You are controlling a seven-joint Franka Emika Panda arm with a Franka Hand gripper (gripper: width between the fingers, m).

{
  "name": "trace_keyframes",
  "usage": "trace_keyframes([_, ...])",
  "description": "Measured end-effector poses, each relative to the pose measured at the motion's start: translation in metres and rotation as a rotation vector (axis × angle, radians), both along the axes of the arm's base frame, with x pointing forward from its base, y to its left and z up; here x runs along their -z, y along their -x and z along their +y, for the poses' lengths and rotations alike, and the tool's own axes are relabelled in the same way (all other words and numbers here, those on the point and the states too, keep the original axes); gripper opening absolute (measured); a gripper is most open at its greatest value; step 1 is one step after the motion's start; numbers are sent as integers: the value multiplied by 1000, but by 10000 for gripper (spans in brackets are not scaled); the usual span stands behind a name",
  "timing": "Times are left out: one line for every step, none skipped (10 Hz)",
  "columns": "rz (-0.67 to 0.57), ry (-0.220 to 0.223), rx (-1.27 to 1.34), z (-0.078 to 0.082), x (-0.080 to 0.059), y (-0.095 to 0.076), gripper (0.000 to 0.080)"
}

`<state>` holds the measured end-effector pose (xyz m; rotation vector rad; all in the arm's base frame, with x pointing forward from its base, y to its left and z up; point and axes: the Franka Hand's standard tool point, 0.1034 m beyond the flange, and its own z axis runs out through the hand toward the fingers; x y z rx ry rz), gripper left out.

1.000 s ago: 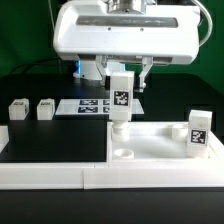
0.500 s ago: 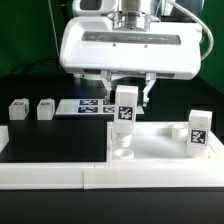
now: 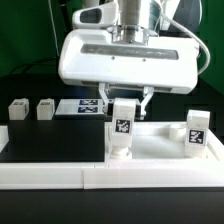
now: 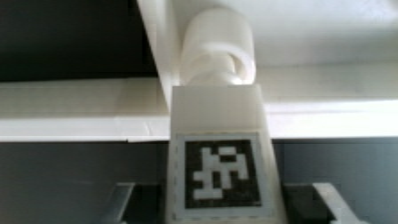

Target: Assemble square table

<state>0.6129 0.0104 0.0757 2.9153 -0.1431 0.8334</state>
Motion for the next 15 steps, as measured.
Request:
trace_keyframes([-12, 1, 2, 0, 0, -1, 291])
trace_keyframes([-21, 4, -2, 1, 0, -1, 291])
trace_keyframes([-28, 8, -6, 1, 0, 0, 291])
trace_keyframes([-28, 10, -9, 1, 0, -1, 291])
trace_keyframes([-27, 11, -11, 1, 0, -1, 291])
trace_keyframes([-27, 13, -14, 1, 0, 0, 374])
trace_keyframes([-26, 16, -19, 1, 0, 0, 523])
trace_keyframes([-25, 18, -23, 1, 0, 0, 523])
trace_keyframes([-25, 20, -25, 1, 0, 0, 621])
trace_keyframes([-25, 21, -27, 1, 0, 0, 621])
trace_keyframes([-24, 22, -29, 1, 0, 0, 645])
trace_keyframes([-24, 24, -32, 1, 0, 0, 648])
trace_keyframes([-23, 27, -35, 1, 0, 0, 648])
trace_keyframes([-23, 29, -38, 1, 0, 0, 649])
trace_keyframes([-23, 30, -40, 1, 0, 0, 649])
